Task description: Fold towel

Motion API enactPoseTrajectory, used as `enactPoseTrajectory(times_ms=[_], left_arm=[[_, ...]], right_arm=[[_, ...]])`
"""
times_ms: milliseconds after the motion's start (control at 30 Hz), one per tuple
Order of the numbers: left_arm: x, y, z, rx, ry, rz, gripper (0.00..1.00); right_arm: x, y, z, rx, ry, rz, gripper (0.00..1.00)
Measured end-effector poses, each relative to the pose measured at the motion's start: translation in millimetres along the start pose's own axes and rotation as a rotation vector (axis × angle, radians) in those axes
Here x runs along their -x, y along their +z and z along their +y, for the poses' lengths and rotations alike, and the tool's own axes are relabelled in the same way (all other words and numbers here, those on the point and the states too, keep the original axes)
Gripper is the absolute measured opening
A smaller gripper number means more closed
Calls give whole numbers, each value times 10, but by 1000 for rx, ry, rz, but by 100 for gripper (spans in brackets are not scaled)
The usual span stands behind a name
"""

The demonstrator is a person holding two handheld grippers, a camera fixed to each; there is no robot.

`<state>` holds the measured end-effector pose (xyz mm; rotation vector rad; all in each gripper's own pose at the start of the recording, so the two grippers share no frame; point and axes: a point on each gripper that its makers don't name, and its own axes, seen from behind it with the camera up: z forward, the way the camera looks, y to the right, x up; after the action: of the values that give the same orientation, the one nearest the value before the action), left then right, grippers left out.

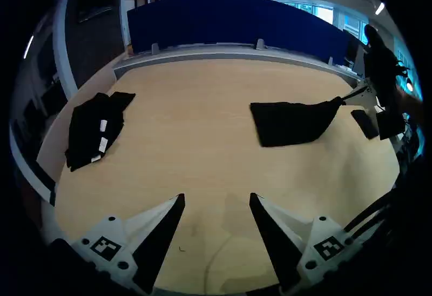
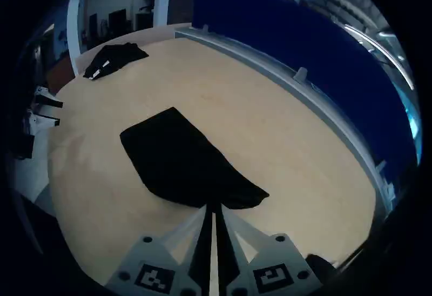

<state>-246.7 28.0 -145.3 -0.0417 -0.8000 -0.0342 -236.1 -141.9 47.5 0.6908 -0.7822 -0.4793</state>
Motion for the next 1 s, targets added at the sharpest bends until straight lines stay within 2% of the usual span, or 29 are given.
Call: enactPoseTrajectory(times_ms=[267, 500, 667, 833, 1000], left_arm=[[-11, -97, -32, -4, -4, 1, 88], [4, -212, -101, -34, -17, 7, 88], [10, -305, -127, -53, -26, 16, 89], [19, -389, -125, -66, -47, 33, 88], [68, -423, -116, -80, -65, 40, 88]], right_arm=[[-173, 57, -53, -11, -28, 7, 4], [-542, 222, -252, -51, -101, 21, 4], [-820, 407, -525, -100, -180, 25, 4], [-1042, 651, -925, -164, -261, 20, 4], [-1045, 936, -1393, -245, -319, -4, 4]])
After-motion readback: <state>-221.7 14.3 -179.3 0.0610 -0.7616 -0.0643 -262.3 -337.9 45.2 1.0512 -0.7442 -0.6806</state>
